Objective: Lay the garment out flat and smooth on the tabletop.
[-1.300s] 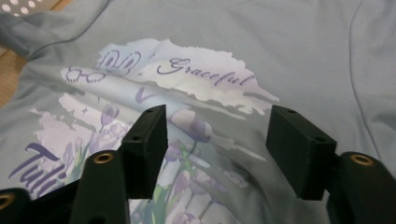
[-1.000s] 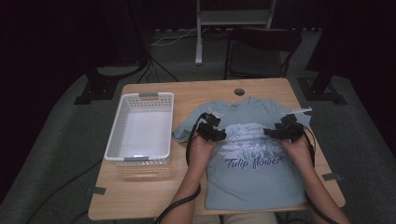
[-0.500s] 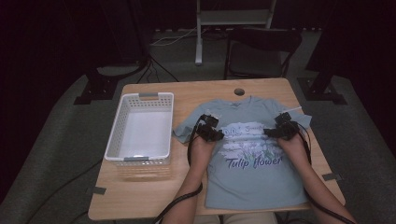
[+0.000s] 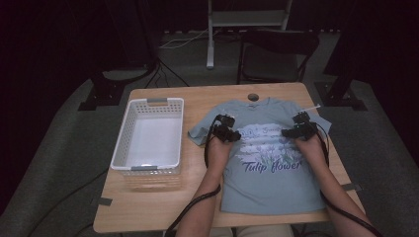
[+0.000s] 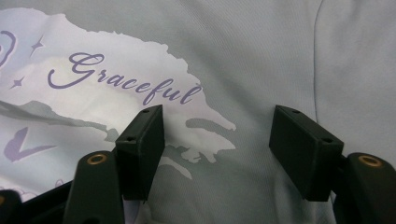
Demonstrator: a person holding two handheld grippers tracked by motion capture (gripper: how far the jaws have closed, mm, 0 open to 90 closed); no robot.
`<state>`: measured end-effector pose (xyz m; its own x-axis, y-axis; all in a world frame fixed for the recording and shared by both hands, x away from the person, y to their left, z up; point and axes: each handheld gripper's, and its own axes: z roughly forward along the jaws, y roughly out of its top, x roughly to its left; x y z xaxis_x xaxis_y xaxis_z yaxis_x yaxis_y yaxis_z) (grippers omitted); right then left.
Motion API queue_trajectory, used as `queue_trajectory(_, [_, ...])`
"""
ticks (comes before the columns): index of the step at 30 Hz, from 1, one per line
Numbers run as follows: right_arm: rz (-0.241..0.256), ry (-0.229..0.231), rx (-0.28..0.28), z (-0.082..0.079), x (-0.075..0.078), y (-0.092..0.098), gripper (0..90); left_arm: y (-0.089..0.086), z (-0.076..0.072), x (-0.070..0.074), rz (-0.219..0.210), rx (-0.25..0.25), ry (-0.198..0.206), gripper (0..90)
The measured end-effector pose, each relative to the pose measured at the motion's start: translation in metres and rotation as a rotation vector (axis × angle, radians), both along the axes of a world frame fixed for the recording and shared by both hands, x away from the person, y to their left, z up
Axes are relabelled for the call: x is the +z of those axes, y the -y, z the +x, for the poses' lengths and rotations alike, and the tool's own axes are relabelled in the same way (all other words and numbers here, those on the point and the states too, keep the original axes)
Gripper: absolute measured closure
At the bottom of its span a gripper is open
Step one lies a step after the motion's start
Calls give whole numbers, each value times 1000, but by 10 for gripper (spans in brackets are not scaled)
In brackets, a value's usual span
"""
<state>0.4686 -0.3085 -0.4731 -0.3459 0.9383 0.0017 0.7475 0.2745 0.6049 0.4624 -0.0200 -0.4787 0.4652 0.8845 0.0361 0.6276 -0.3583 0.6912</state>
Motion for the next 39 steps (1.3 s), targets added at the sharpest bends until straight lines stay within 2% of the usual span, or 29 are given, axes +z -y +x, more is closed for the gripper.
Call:
queue_trajectory(7, [-8,-16,-6,16,1,1,332,3,15,1,-3,-1,-14,469])
queue_trajectory(9, [-7,-15,-11,19,1,1,332,6,25,3,5,-6,-26,468])
queue_trajectory(14, [-9,-19,-7,28,2,3,330,7,39,4,11,-2,-37,468])
queue_trajectory(20, [-11,-24,-13,40,2,3,329,6,48,1,-10,9,-10,468])
queue_trajectory(22, [-11,-23,-9,45,2,4,325,5,51,2,-11,10,-23,467])
queue_trajectory(23, [-3,-26,-9,47,3,4,306,5,51,2,-11,10,-23,467])
queue_trajectory(24, [15,-35,-5,48,3,4,292,4,49,5,-33,23,-45,467])
queue_trajectory(25, [36,-38,-8,47,4,5,292,3,47,6,-42,17,-43,466])
queue_trajectory(27, [109,-3,-15,43,7,10,285,-1,40,11,-49,7,-26,459])
queue_trajectory(28, [126,11,-20,39,9,12,275,-3,37,14,-67,3,-15,446])
queue_trajectory(29, [126,11,-20,39,9,12,275,-3,37,14,-67,3,-15,445])
queue_trajectory(30, [139,29,-21,34,11,14,211,-10,31,19,-121,-13,-6,446])
queue_trajectory(31, [144,24,-15,32,11,14,175,-14,30,21,-164,-28,-23,446])
queue_trajectory(32, [138,20,-1,30,11,14,152,-16,29,22,-189,-34,-35,446])
queue_trajectory(34, [133,2,20,28,9,11,136,-16,25,23,-171,-30,-43,441])
queue_trajectory(36, [106,-18,27,26,6,6,135,-12,22,19,-126,-44,-91,369])
queue_trajectory(37, [110,-17,38,25,5,5,128,-12,22,19,-126,-44,-91,366])
queue_trajectory(38, [115,-12,39,23,5,4,126,-10,16,15,-122,-74,-85,324])
queue_trajectory(39, [117,-6,48,22,5,3,121,-11,14,13,-127,-77,-86,313])
